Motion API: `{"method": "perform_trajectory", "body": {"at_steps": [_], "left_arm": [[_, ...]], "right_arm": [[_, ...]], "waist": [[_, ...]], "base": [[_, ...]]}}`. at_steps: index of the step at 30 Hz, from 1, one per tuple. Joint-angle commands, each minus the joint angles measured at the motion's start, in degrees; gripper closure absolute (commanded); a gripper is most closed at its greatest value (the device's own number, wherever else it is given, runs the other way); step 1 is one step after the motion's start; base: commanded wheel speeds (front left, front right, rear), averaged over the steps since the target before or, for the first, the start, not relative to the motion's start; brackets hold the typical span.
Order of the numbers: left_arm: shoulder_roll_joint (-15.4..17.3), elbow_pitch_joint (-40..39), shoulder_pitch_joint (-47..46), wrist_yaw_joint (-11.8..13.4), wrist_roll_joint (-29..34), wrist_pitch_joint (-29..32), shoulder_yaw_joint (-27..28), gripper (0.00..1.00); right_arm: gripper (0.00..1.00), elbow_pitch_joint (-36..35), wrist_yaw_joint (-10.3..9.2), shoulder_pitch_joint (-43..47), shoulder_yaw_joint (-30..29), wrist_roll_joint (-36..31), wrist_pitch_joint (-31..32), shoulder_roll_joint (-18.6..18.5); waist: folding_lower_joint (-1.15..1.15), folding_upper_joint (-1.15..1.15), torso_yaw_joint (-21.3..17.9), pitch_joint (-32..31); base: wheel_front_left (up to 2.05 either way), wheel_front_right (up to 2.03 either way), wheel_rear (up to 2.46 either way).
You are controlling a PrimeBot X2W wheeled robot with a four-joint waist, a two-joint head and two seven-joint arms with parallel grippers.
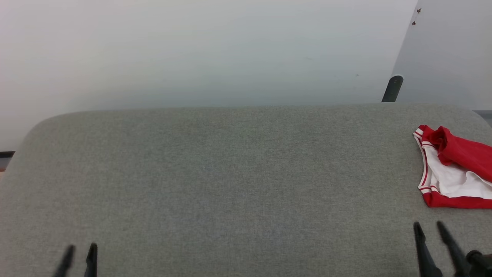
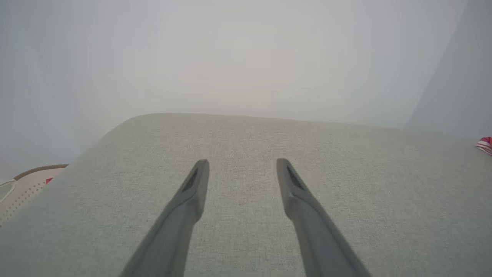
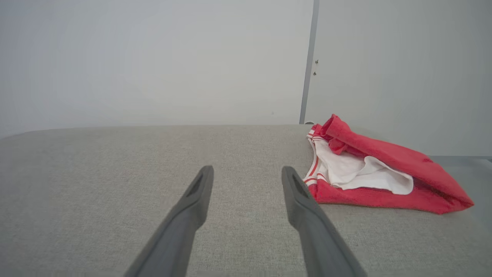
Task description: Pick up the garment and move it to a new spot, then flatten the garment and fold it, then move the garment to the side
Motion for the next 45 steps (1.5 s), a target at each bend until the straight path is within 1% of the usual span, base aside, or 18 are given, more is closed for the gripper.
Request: {"method": "perform_trajectory", "body": {"at_steps": [1,4,24,45], "left_arm": [[-0.1,0.1,0.0,0.0,-0.1,0.0,-0.1,1.00],[-1.8,1.7,0.4,0.0,-0.2,0.1,-0.8,1.00],[-5.7,3.6,-4.7,-0.1,-17.5,5.5,-0.3,1.00],[-8.9,5.2,-9.0,-0.1,-31.8,10.1,0.2,1.00]], "right_arm": [[1.00,0.1,0.00,0.0,0.0,0.1,0.0,0.0],[1.00,1.8,0.00,0.5,0.2,0.2,0.1,0.6],[1.00,3.6,-0.01,-3.1,-0.7,21.2,4.5,1.7],[1.00,5.2,-0.02,-6.2,-1.4,38.7,8.1,2.5]], "waist": [[0.00,0.00,0.0,0.0],[0.00,0.00,0.0,0.0],[0.00,0.00,0.1,0.4],[0.00,0.00,0.2,0.9]], "base": [[0.00,0.00,0.00],[0.00,0.00,0.00],[0.00,0.00,0.00],[0.00,0.00,0.00]]}}
